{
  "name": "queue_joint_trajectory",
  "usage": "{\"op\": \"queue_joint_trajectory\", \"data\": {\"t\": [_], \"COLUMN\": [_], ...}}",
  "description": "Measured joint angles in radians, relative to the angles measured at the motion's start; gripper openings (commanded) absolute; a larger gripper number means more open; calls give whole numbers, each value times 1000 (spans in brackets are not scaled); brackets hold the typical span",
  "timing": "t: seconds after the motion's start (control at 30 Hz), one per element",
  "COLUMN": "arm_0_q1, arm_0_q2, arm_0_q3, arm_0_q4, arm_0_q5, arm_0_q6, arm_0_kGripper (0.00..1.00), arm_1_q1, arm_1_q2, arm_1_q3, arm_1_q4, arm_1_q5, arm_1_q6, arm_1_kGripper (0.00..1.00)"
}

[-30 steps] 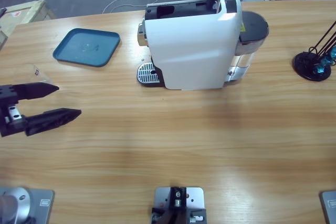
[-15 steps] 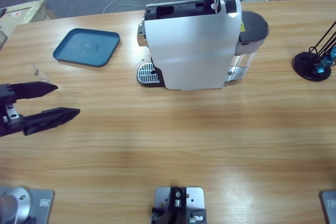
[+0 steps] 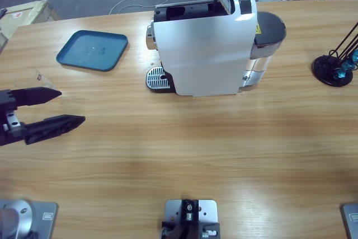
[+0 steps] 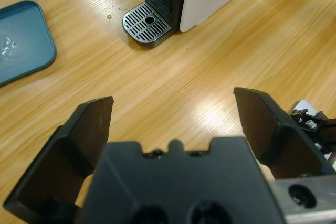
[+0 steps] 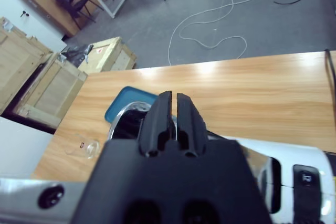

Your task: Pour coffee

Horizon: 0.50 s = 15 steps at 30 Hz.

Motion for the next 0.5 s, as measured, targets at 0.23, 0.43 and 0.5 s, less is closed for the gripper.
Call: {"op": "queue_joint_trajectory", "data": {"t": [0.23, 0.43, 0.5], "arm_0_q1": [0, 0, 0], "arm_0_q2": [0, -8, -11], "arm_0_q3": [0, 0, 0], "arm_0_q4": [0, 13, 15], "arm_0_q5": [-9, -13, -13], "arm_0_q6": [0, 0, 0], "arm_0_kGripper": [991, 991, 991], "arm_1_q1": [18, 35, 50], "arm_1_q2": [27, 81, 107], "arm_1_q3": [-2, -10, -10], "arm_1_q4": [-11, -15, -15], "arm_1_q5": [-2, -2, -2], "arm_1_q6": [0, 0, 0], "arm_1_kGripper": [0, 0, 0]}}
